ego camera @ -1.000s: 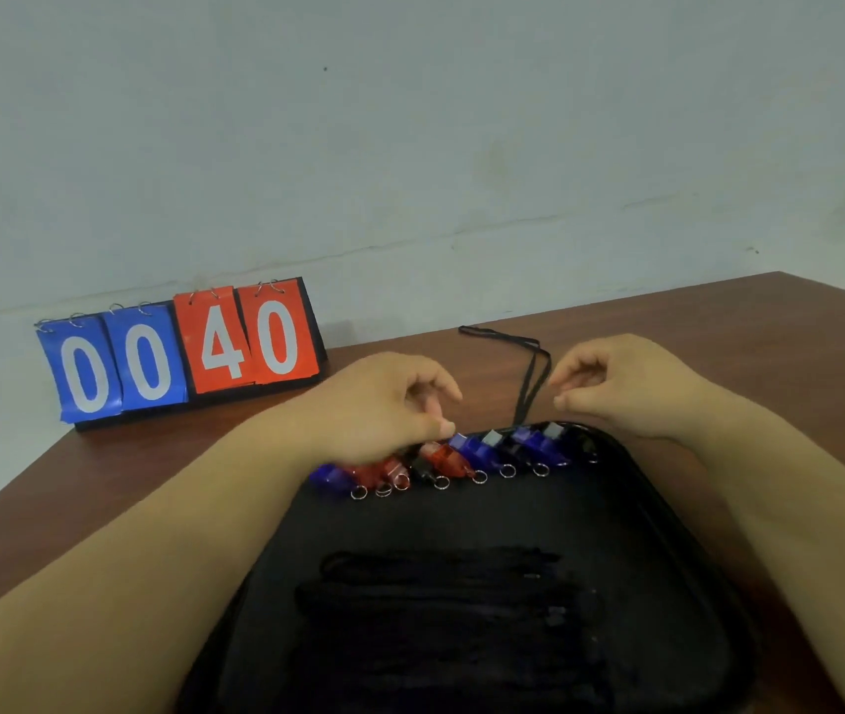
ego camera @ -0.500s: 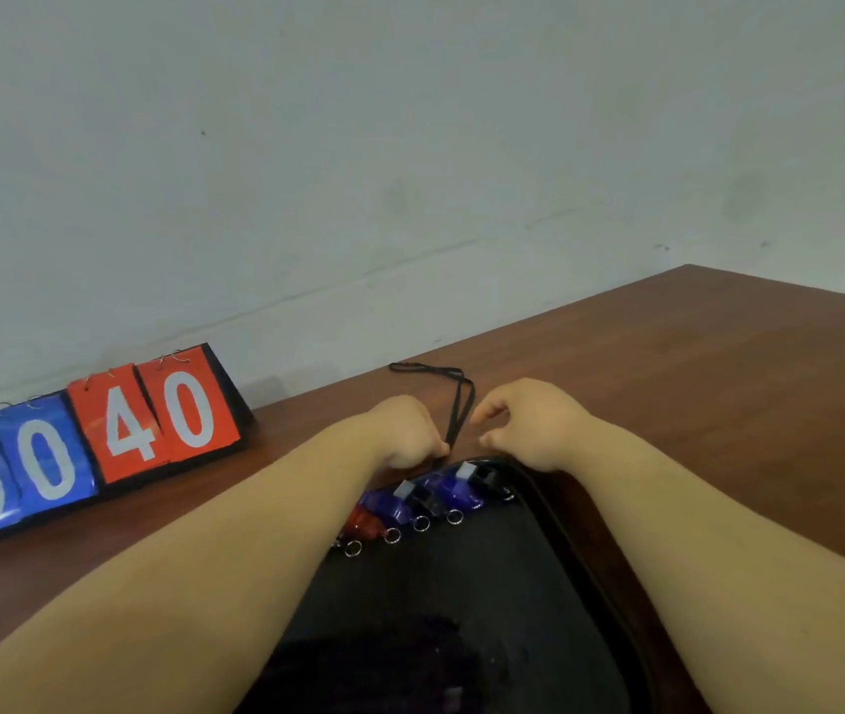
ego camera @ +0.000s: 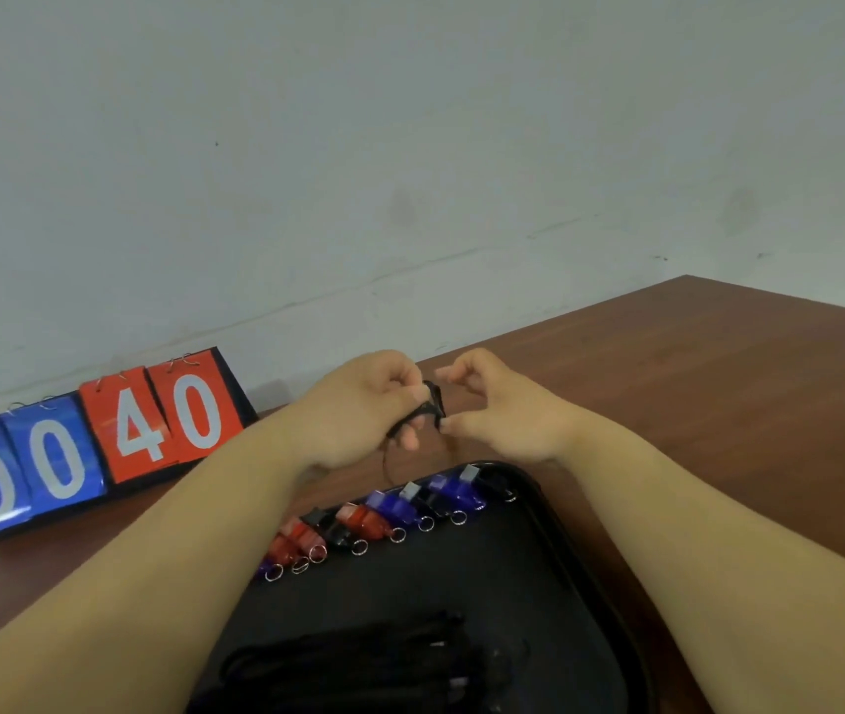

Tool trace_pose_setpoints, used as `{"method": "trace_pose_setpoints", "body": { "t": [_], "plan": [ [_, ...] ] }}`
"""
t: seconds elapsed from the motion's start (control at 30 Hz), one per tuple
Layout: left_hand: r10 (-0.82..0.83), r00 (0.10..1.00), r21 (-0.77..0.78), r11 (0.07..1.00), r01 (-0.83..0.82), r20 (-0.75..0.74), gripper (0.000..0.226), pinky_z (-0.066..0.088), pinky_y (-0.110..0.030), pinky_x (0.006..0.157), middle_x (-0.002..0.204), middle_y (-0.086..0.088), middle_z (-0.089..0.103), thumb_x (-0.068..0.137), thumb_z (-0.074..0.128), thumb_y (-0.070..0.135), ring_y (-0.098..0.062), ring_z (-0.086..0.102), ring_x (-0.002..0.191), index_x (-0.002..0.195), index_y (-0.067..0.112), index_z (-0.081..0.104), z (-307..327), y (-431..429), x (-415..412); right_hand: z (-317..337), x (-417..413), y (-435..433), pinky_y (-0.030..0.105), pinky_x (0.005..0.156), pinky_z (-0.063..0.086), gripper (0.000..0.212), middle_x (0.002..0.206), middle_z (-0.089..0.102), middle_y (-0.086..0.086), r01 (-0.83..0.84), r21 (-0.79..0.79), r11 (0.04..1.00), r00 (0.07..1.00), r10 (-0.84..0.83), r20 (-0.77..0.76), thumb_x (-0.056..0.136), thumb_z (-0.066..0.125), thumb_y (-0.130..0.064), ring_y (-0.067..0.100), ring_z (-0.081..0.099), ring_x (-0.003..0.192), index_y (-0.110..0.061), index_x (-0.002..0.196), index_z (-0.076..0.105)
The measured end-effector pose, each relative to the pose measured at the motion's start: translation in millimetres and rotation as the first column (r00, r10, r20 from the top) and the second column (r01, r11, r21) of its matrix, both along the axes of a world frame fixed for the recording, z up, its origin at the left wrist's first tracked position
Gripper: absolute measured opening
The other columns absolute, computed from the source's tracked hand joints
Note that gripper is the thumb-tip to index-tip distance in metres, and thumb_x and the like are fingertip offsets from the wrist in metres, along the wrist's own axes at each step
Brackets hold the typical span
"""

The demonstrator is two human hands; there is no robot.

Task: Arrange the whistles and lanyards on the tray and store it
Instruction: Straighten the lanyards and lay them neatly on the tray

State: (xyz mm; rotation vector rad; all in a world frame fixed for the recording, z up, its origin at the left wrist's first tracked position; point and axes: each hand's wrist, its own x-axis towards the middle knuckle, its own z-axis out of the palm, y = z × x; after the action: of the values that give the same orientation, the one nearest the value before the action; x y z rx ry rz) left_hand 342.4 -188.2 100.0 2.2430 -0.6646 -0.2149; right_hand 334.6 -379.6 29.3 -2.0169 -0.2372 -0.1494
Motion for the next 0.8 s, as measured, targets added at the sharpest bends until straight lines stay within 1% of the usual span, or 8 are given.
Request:
{"method": "trace_pose_setpoints", "body": {
  "t": [0.13,0.23,0.33,0.47,0.57,0.63,0.7,0.8],
  "plan": [
    [0.037,0.996,-0.163,0.986,-0.023,0.085,0.015,0.04,-0.021,0.059,0.05,0.006,0.054,0.105,0.053,0.018,-0.008,0.046,0.053,0.093,0.014,0.06,7,20,-31,12,-15,15,0.024,0.079,0.053,0.028,0.099,0.075,-0.007,-0.265,0.209,0.941,0.955,0.285,-0.076,0.093,0.065,-0.001,0.009,0.068,0.093,-0.014,0.112,0.048],
    [0.096,0.994,-0.348,0.935,-0.071,0.055,0.019,0.042,-0.03,0.067,0.054,0.005,0.052,0.102,0.059,0.02,-0.013,0.047,0.057,0.085,0.023,0.066,4,39,-35,15,-25,19,0.027,0.089,0.055,0.019,0.096,0.075,0.005,-0.372,0.289,0.882,0.907,0.411,-0.088,0.096,0.058,0.007,0.019,0.074,0.1,-0.006,0.107,0.051],
    [0.132,0.988,-0.491,0.857,-0.153,-0.078,0.024,0.046,-0.027,0.061,0.062,0.004,0.056,0.098,0.065,0.016,-0.01,0.049,0.057,0.08,0.03,0.073,-2,61,-32,19,-31,19,0.033,0.082,0.055,0.021,0.081,0.069,0.01,-0.399,0.515,0.759,0.851,0.515,-0.101,0.093,0.061,0.005,0.023,0.068,0.073,-0.01,0.102,0.05],
    [0.075,0.975,-0.521,0.835,-0.177,-0.211,0.017,0.052,-0.021,0.059,0.07,0.001,0.065,0.083,0.074,0.012,-0.012,0.06,0.064,0.088,0.028,0.079,-5,91,-36,24,-33,20,0.031,0.069,0.056,0.018,0.063,0.064,0.001,-0.313,0.618,0.722,0.891,0.448,-0.072,0.093,0.062,0.005,0.018,0.042,0.058,-0.01,0.1,0.054],
    [0.145,0.989,-0.175,0.974,-0.144,-0.009,0.022,0.055,-0.027,0.073,0.083,0.007,0.074,0.09,0.075,0.015,-0.012,0.071,0.077,0.093,0.037,0.078,-9,108,-39,24,-33,24,0.026,0.06,0.053,0.011,0.067,0.064,0.006,-0.197,0.667,0.718,0.94,0.331,-0.079,0.089,0.064,0.004,0.01,0.042,0.05,-0.007,0.091,0.061],
    [0.149,0.985,-0.028,0.989,-0.147,0.083,0.018,0.056,-0.024,0.074,0.089,0.011,0.075,0.092,0.074,0.02,-0.009,0.073,0.083,0.092,0.038,0.077,-10,109,-43,24,-33,25,0.026,0.062,0.052,0.008,0.063,0.064,0.003,-0.147,0.633,0.76,0.961,0.261,-0.09,0.092,0.063,0.004,0.008,0.043,0.05,-0.004,0.09,0.063],
    [0.174,0.973,-0.032,0.985,-0.172,0.149,0.014,0.054,-0.022,0.076,0.089,0.013,0.075,0.092,0.074,0.023,-0.005,0.072,0.084,0.091,0.037,0.077,-12,109,-45,23,-33,26,0.029,0.066,0.05,0.009,0.061,0.065,0.001,-0.106,0.588,0.802,0.975,0.199,-0.095,0.092,0.065,0.004,0.009,0.044,0.051,-0.004,0.088,0.066],
    [0.31,0.941,-0.27,0.926,-0.265,0.137,0.014,0.052,-0.028,0.079,0.087,0.01,0.076,0.088,0.077,0.022,-0.006,0.07,0.083,0.089,0.036,0.078,-17,116,-42,25,-35,31,0.033,0.07,0.048,0.012,0.063,0.067,0.002,-0.074,0.561,0.824,0.987,0.141,-0.078,0.091,0.066,0.004,0.008,0.046,0.048,-0.006,0.084,0.069]
  ]
}}
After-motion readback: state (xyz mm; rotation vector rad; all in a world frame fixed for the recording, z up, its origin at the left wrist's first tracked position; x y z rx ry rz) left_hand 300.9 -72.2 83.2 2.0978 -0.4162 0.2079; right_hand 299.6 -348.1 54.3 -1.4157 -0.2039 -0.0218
